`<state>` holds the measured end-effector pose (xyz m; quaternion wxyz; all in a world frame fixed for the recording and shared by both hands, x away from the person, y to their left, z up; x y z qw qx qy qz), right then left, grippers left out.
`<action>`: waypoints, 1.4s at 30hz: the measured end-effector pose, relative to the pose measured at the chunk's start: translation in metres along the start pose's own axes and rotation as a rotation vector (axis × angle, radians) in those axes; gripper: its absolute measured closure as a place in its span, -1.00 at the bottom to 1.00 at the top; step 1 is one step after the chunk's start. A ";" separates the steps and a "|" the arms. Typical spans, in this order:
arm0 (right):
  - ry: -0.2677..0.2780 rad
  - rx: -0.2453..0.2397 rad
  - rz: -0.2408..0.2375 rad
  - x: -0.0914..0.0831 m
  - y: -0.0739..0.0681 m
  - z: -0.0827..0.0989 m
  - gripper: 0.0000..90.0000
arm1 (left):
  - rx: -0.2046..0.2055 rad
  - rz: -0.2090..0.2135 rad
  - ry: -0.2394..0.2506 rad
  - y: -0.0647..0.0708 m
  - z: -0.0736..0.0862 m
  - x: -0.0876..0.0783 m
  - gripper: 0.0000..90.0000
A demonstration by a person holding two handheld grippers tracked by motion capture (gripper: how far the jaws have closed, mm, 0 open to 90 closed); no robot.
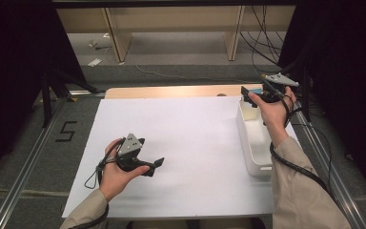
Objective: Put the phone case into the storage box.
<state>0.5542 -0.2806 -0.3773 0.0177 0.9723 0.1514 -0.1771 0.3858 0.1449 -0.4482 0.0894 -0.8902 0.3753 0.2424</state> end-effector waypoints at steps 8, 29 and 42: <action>0.004 -0.035 -0.016 -0.012 -0.010 0.000 -0.95 | 0.002 -0.001 -0.001 0.001 0.000 0.000 -1.00; -0.039 -0.109 -0.149 -0.030 -0.039 0.015 -0.88 | 0.000 -0.002 -0.004 0.001 -0.001 0.000 -0.99; -0.047 -0.140 -0.244 -0.039 -0.056 0.020 -0.87 | 0.002 -0.001 -0.004 0.002 -0.001 0.000 -0.99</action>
Point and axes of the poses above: each handheld gripper's, and its own axes: x roughly forward along the jaws, z roughly out of its underside, y roughly to its right, the point moved 2 cm from there along x, roughly forward along the jaws, and after that the axes turned 2 degrees about -y, right-handed, at the moved point
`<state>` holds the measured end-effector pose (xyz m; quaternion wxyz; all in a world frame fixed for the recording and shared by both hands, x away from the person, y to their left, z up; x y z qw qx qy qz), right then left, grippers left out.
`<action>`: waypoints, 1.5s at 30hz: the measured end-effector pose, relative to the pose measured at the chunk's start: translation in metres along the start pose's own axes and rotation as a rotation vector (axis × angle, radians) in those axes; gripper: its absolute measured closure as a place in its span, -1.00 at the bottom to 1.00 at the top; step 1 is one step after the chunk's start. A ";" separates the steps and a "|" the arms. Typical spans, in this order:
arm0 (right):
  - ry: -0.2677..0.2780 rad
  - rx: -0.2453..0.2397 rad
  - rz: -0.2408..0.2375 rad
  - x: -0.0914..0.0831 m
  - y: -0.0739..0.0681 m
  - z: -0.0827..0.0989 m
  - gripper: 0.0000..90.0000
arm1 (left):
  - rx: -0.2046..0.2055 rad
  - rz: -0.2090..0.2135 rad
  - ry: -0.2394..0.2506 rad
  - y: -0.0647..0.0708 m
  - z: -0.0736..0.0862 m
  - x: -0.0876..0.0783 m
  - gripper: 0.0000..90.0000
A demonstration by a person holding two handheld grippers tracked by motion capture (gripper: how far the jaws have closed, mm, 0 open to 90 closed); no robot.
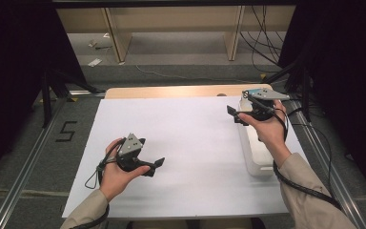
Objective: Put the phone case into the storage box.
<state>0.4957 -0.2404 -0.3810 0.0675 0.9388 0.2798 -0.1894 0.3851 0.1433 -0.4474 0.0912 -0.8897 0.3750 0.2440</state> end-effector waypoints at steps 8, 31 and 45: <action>-0.001 -0.014 -0.054 -0.005 -0.009 0.004 -0.84 | -0.002 0.004 0.000 0.000 0.000 0.000 -0.98; -0.009 -0.031 -0.126 -0.036 -0.028 0.021 -0.83 | -0.004 0.003 0.005 0.001 -0.001 -0.001 -0.98; -0.002 -0.029 -0.131 -0.059 -0.025 0.032 -0.81 | -0.004 0.001 0.005 0.002 -0.002 0.000 -0.98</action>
Point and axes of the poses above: each handheld gripper's, and its own axes: x roughly forward along the jaws, z roughly out of its underside, y roughly to its right, the point moved 2 cm from there along x, roughly forward along the jaws, and after that the axes turned 2 degrees about -y, right-handed, at the moved point
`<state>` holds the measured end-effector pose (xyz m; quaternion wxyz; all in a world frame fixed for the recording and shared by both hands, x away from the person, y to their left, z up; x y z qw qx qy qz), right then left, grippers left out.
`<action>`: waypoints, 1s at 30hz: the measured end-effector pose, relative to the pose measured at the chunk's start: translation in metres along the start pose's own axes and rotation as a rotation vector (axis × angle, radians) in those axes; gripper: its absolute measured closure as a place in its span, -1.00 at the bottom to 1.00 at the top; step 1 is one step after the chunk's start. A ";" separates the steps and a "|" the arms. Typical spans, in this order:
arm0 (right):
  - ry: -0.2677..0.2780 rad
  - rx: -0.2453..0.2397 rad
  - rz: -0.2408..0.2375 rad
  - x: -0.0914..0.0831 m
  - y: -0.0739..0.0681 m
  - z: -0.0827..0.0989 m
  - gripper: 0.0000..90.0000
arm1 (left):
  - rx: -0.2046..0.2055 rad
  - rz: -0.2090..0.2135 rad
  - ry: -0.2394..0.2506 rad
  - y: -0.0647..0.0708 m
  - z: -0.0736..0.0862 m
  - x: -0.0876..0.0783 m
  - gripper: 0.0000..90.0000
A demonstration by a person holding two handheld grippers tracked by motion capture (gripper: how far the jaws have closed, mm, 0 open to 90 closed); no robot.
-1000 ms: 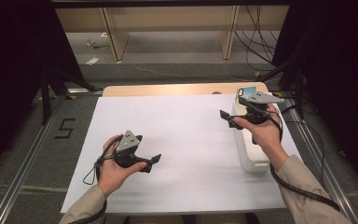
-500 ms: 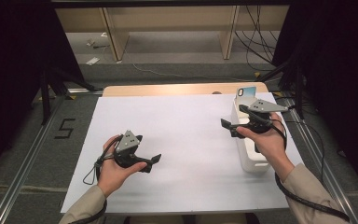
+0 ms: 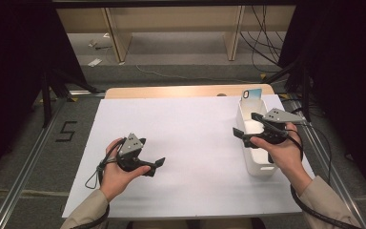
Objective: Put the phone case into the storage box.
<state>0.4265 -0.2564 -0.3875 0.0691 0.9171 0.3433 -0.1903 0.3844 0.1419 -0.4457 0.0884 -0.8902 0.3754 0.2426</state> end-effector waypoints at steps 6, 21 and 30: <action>-0.002 -0.003 -0.014 -0.007 -0.004 0.005 -0.81 | 0.003 0.002 0.000 0.001 0.000 0.000 -0.98; 0.010 -0.020 -0.039 -0.017 -0.010 0.012 -0.80 | 0.001 0.000 0.002 -0.001 -0.001 -0.001 -0.98; 0.013 -0.030 -0.048 -0.020 -0.012 0.018 -0.78 | 0.001 -0.002 0.002 -0.001 0.000 -0.001 -0.98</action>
Point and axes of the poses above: each handheld gripper's, and its own axes: x roughly forward along the jaws, z roughly out of its underside, y roughly to its right, the point moved 2 cm from there along x, roughly forward along the jaws, and after that the axes turned 2 degrees about -y, right-handed, at the moved point
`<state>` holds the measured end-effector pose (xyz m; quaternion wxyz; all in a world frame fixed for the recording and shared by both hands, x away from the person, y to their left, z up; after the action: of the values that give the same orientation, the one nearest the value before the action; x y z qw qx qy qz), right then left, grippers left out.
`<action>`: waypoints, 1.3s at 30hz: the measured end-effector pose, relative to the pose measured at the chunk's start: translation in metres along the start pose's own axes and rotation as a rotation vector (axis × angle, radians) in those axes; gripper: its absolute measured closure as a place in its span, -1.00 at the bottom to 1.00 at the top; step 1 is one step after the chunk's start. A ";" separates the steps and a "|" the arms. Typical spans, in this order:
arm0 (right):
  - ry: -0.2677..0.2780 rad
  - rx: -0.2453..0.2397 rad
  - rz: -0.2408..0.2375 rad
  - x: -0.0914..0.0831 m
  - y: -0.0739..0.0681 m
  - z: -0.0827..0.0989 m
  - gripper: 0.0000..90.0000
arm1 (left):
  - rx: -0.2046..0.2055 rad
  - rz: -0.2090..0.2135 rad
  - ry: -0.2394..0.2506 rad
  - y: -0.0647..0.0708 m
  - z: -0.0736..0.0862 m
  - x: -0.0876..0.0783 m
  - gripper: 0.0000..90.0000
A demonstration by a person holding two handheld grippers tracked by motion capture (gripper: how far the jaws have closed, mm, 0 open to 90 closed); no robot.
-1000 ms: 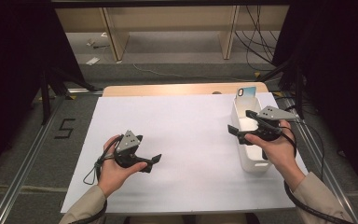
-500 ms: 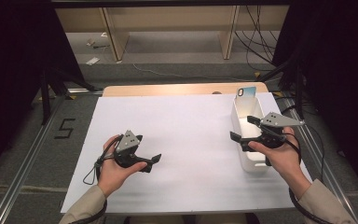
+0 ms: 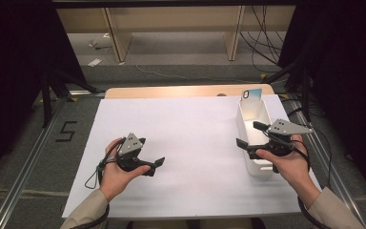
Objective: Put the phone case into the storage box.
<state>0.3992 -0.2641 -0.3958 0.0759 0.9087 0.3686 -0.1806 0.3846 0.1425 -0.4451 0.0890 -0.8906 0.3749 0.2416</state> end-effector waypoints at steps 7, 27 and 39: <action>-0.006 -0.007 -0.002 0.000 -0.002 0.004 -0.76 | -0.001 -0.002 0.000 0.000 0.000 0.000 -0.98; -0.004 -0.018 -0.030 -0.004 -0.006 0.011 -0.76 | -0.002 -0.002 0.000 0.000 0.000 0.000 -0.98; 0.009 -0.019 -0.045 -0.005 -0.007 0.014 -0.76 | -0.002 -0.001 -0.002 0.000 0.001 0.000 -0.98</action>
<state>0.3868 -0.2662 -0.4064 0.0787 0.9003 0.3908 -0.1747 0.3848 0.1428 -0.4457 0.0886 -0.8907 0.3740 0.2430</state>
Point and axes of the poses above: each handheld gripper's, and its own axes: x roughly forward along the jaws, z roughly out of its underside, y roughly to its right, the point moved 2 cm from there along x, roughly forward along the jaws, and after that the axes turned 2 degrees about -y, right-handed, at the moved point
